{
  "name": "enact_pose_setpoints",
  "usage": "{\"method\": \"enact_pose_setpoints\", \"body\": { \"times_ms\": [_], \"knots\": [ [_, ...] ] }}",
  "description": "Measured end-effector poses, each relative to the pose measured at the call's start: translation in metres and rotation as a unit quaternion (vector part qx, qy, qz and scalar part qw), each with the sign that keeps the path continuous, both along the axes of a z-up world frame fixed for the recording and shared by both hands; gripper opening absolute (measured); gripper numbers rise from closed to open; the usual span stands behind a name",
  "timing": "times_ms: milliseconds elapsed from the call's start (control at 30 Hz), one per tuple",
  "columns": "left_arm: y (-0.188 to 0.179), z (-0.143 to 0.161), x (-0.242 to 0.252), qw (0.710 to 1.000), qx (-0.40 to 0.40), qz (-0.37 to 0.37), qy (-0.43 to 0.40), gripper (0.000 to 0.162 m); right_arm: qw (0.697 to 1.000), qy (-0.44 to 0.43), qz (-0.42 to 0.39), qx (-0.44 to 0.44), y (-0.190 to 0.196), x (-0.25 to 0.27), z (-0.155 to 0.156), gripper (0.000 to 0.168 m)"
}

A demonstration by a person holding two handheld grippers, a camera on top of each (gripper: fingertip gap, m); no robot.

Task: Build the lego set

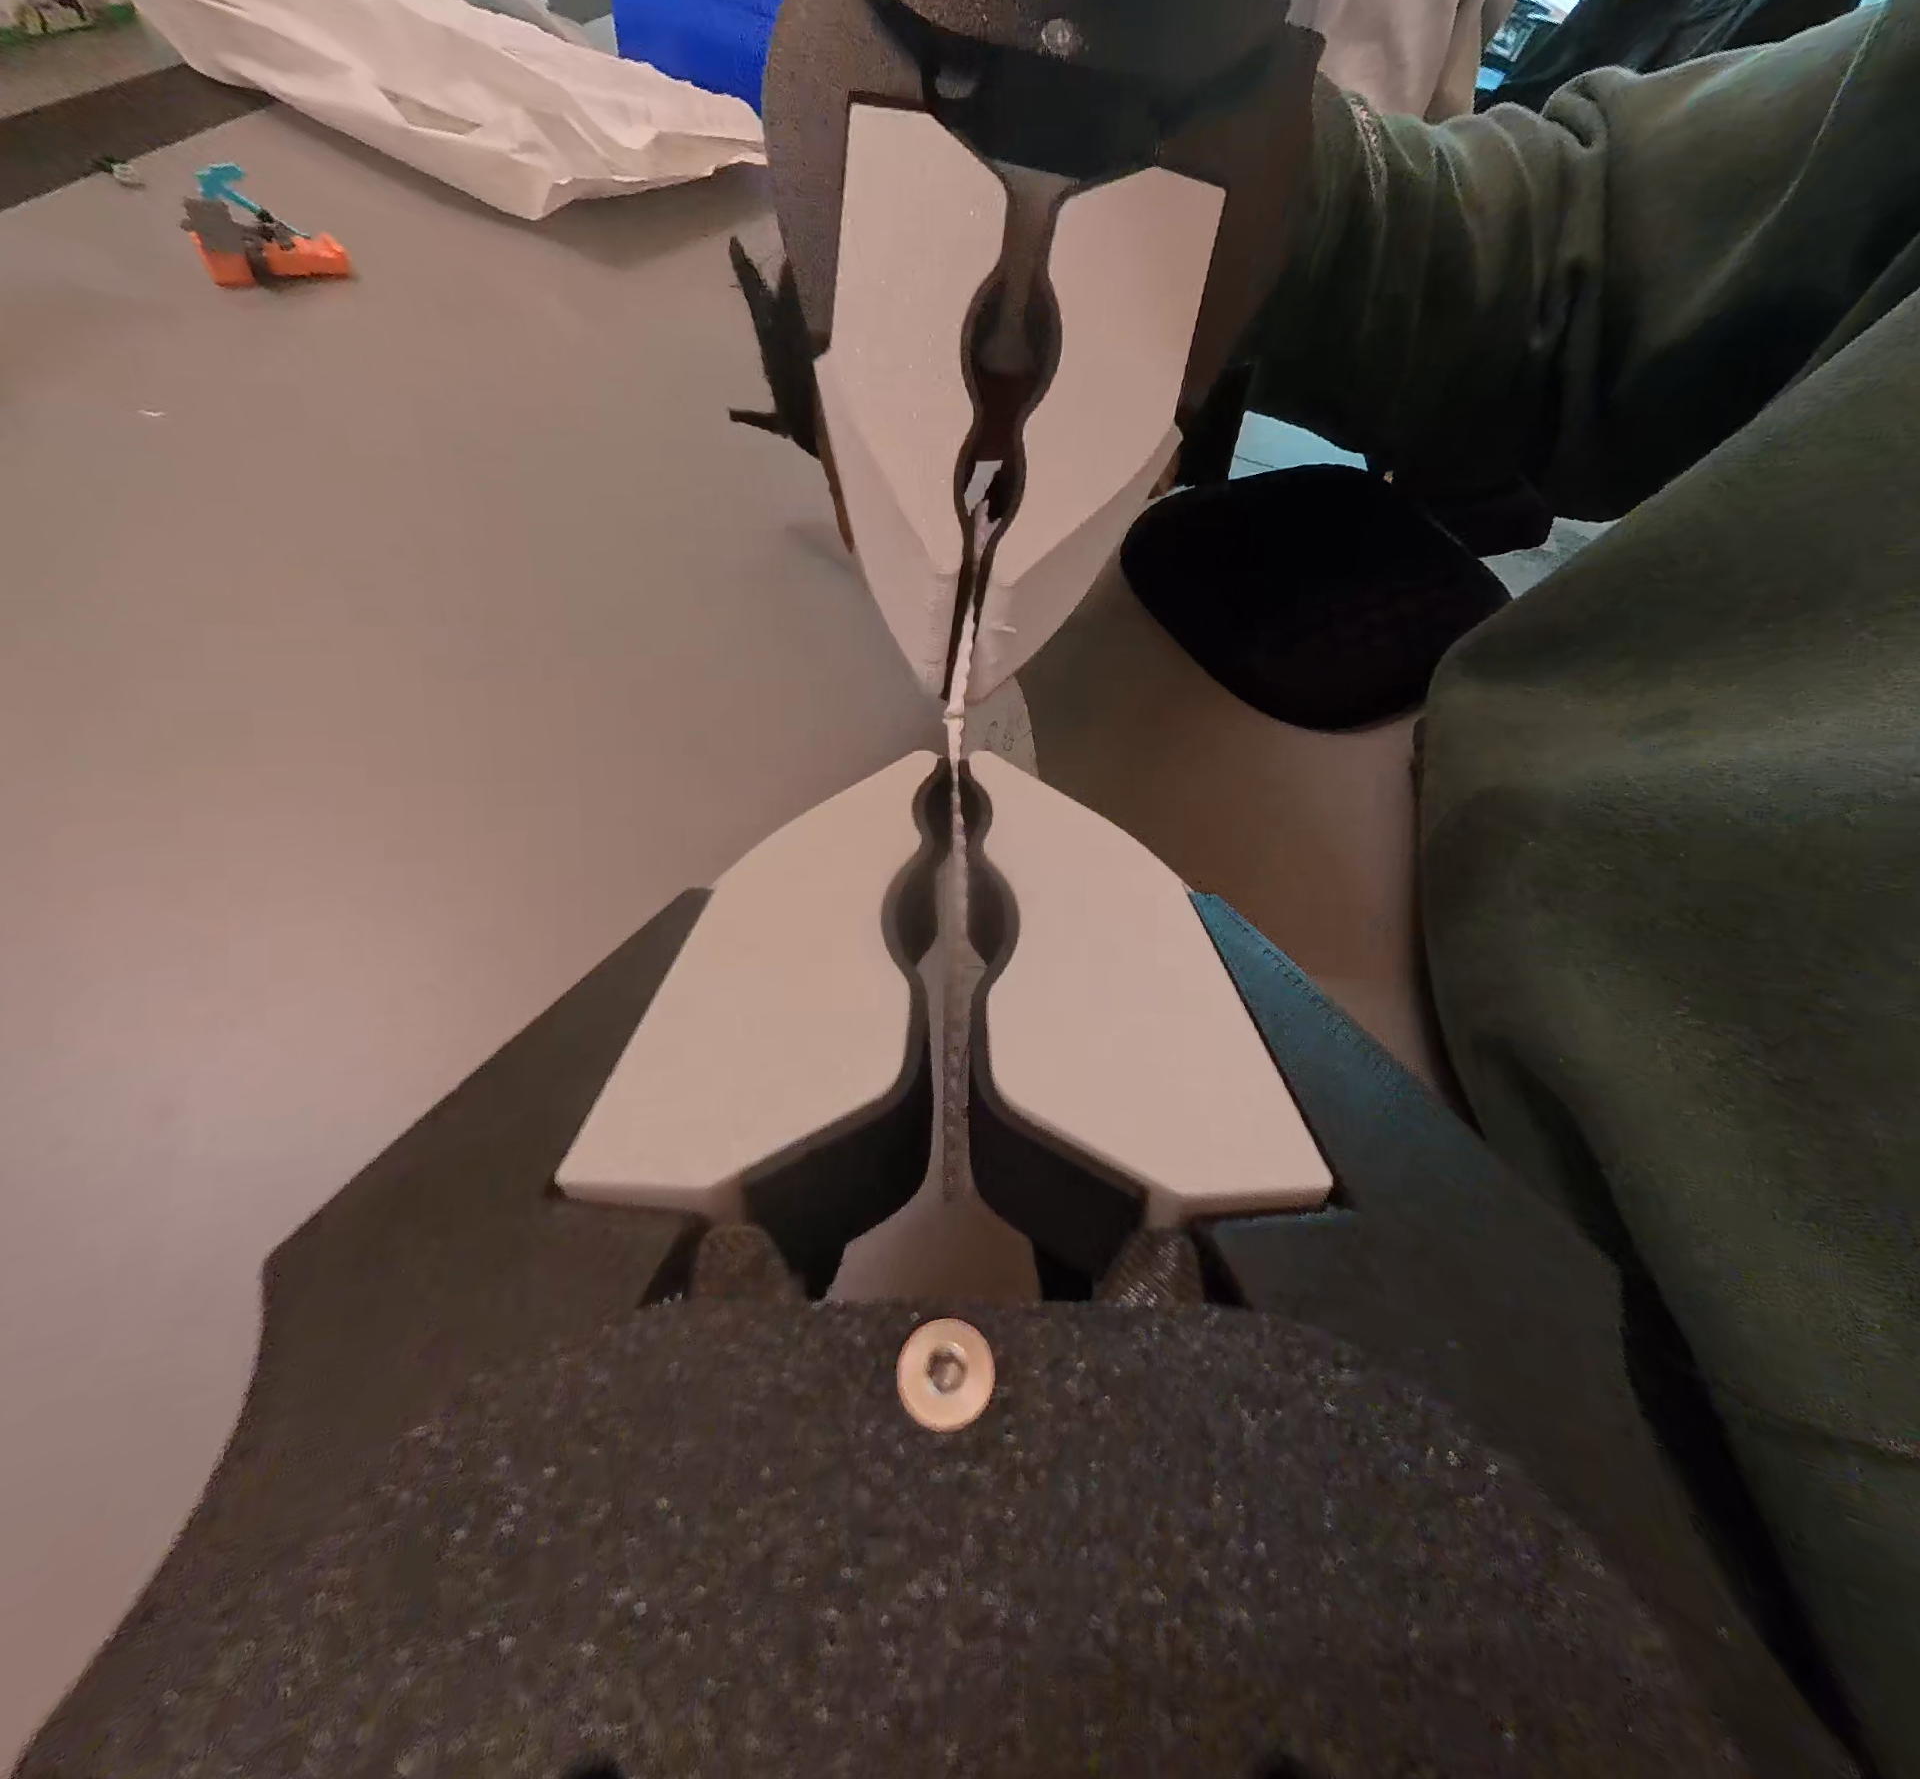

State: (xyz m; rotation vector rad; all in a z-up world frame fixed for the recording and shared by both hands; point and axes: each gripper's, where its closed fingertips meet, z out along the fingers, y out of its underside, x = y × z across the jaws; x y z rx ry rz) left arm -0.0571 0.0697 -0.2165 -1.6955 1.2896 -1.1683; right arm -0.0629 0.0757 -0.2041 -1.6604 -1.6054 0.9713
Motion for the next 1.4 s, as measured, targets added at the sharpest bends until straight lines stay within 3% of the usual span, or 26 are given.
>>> {"method": "enact_pose_setpoints", "body": {
  "times_ms": [133, 267, 367, 633, 933, 1033, 1133, 1400],
  "knots": [
    [0.003, 0.003, -0.002, 1.0, -0.006, 0.008, -0.023, 0.002, 0.999, 0.025, -0.01, -0.04, 0.002, -0.002, 0.002, 0.0],
    [0.004, 0.004, -0.001, 0.999, -0.002, 0.008, -0.033, 0.015, 0.991, 0.077, -0.027, -0.11, 0.005, -0.001, 0.007, 0.0],
    [0.006, 0.002, -0.002, 1.0, 0.001, 0.008, -0.027, 0.0, 0.986, 0.097, -0.032, -0.134, 0.006, -0.001, 0.003, 0.0],
    [0.009, -0.01, -0.006, 1.0, -0.023, 0.01, 0.011, 0.0, 0.986, 0.092, -0.047, -0.129, 0.011, -0.004, -0.009, 0.0],
    [0.004, -0.018, -0.006, 0.999, -0.04, -0.007, 0.035, 0.0, 0.996, 0.038, -0.046, -0.068, 0.011, -0.003, -0.023, 0.014],
    [0.002, -0.019, -0.006, 0.998, -0.042, -0.012, 0.039, 0.0, 0.998, 0.026, -0.037, -0.05, 0.009, -0.004, -0.024, 0.012],
    [0.004, -0.02, -0.007, 0.998, -0.042, -0.007, 0.041, 0.0, 0.999, 0.021, -0.026, -0.034, 0.005, -0.005, -0.024, 0.0],
    [0.009, -0.015, -0.009, 0.999, -0.027, 0.009, 0.017, 0.004, 0.996, 0.047, -0.034, -0.071, 0.006, -0.008, -0.021, 0.0]
  ]
}}
